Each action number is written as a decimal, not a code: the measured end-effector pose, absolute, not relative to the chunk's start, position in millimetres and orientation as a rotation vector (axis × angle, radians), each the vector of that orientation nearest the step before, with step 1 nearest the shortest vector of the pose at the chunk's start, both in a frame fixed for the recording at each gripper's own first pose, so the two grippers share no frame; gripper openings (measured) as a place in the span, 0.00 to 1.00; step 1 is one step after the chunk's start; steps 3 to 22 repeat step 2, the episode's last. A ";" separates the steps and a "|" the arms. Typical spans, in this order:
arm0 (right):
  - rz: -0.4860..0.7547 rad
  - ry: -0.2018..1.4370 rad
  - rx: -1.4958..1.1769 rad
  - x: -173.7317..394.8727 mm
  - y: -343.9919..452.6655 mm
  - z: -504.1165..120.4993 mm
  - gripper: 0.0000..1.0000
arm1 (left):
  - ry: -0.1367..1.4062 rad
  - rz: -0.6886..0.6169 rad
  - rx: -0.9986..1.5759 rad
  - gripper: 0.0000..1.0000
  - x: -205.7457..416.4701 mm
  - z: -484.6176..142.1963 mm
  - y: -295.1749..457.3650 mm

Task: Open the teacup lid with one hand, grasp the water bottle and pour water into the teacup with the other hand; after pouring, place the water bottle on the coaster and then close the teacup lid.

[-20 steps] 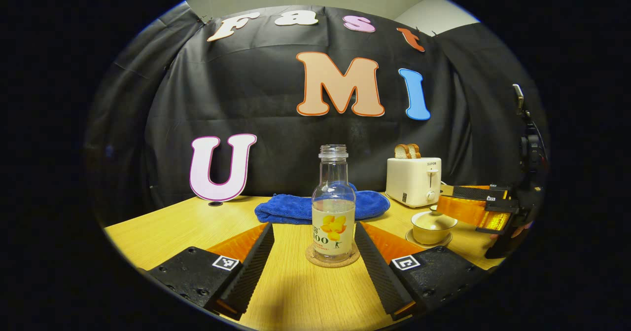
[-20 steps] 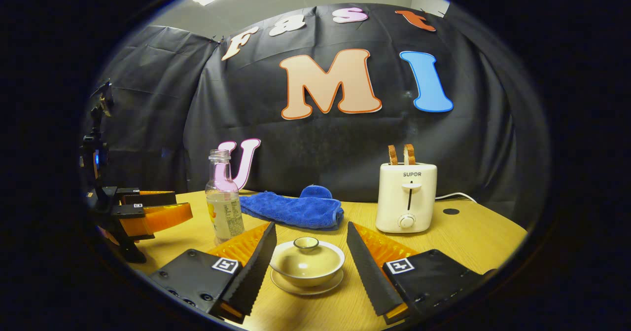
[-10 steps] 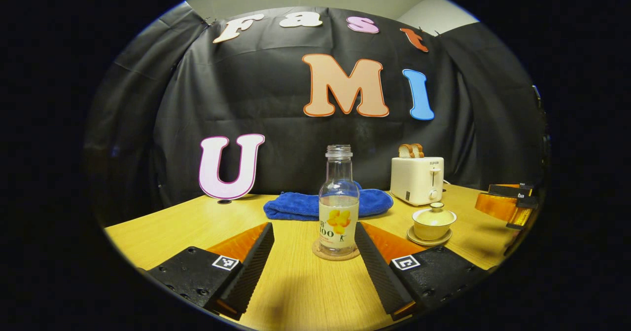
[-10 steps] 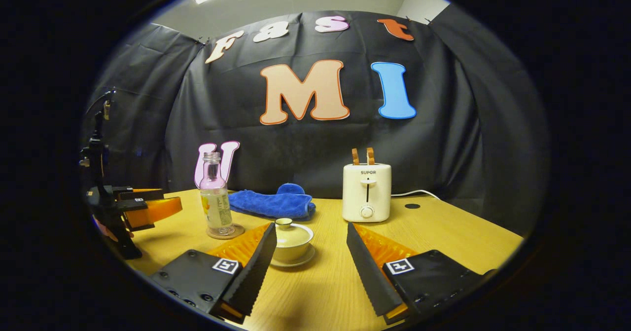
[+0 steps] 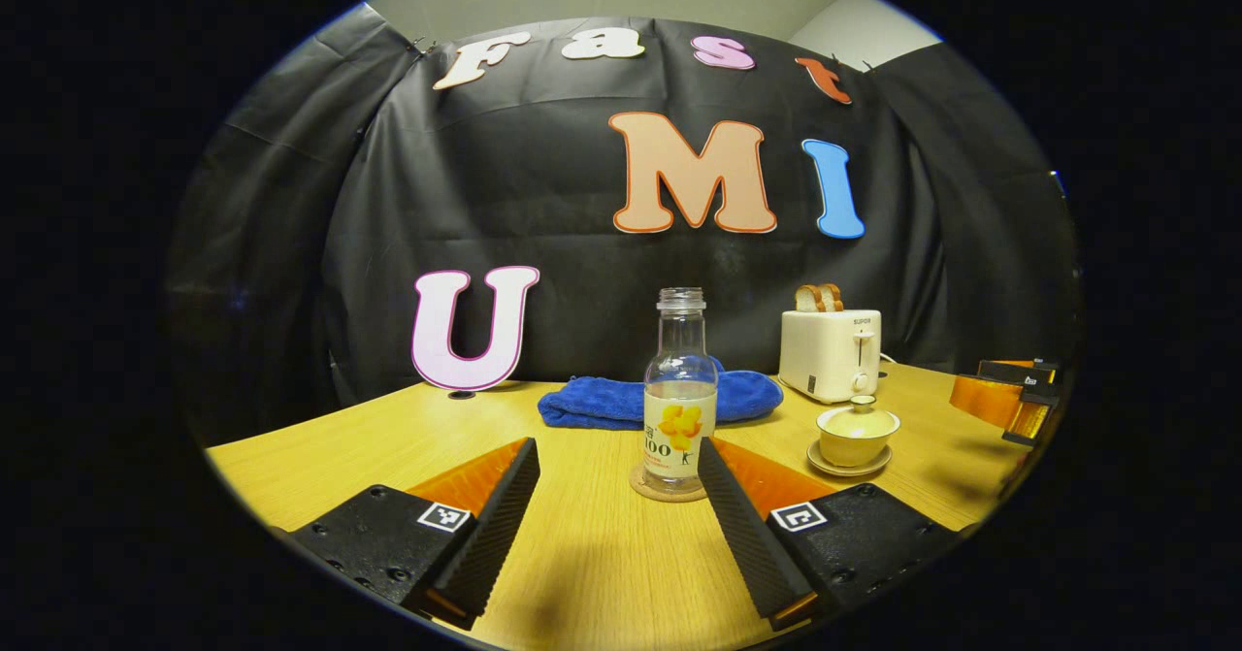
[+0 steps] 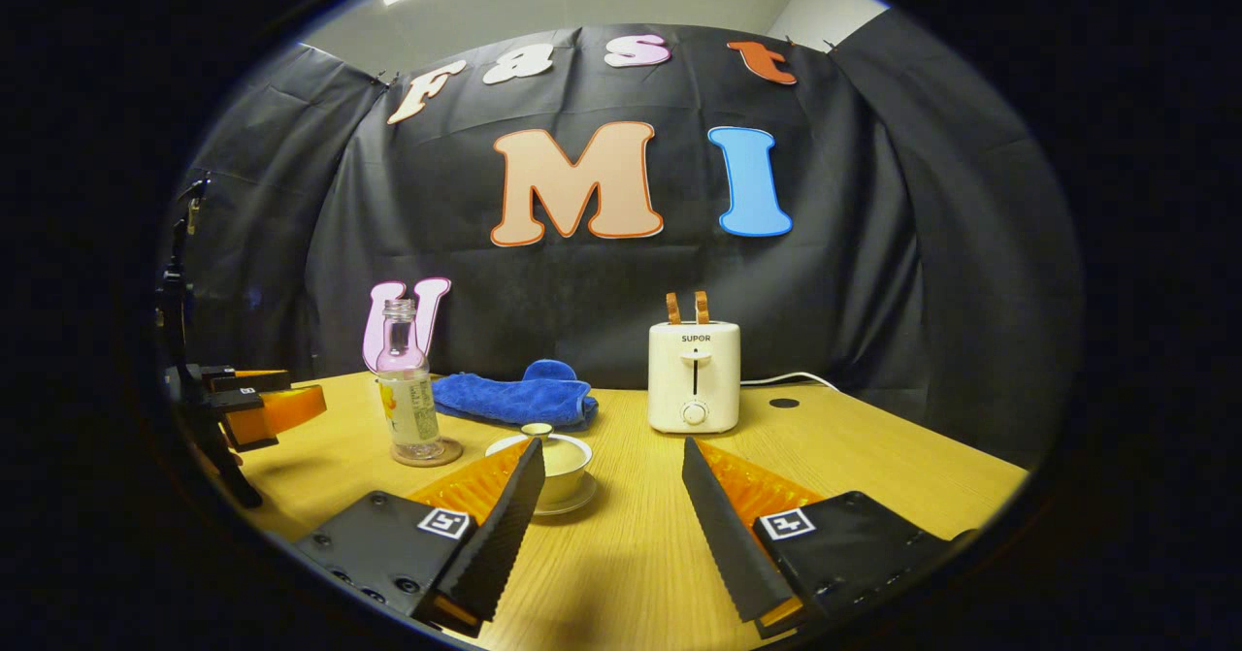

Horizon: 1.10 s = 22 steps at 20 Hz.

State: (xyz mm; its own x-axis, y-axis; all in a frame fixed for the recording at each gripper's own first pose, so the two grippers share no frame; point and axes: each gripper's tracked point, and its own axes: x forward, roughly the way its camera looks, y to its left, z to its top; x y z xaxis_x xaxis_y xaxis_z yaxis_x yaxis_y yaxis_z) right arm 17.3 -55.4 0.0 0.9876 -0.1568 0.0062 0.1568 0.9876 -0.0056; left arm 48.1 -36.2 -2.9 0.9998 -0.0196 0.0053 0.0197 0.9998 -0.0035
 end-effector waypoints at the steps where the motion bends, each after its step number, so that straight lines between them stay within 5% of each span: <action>1: -0.161 -0.006 -0.006 17.5 -56.1 0.0 0.95 | -0.007 -0.015 -0.005 0.96 48.0 -1.7 -35.1; 22: -0.163 -0.006 -0.006 17.4 -56.7 0.2 0.95 | -0.005 -0.013 -0.004 0.96 48.3 -2.5 -34.9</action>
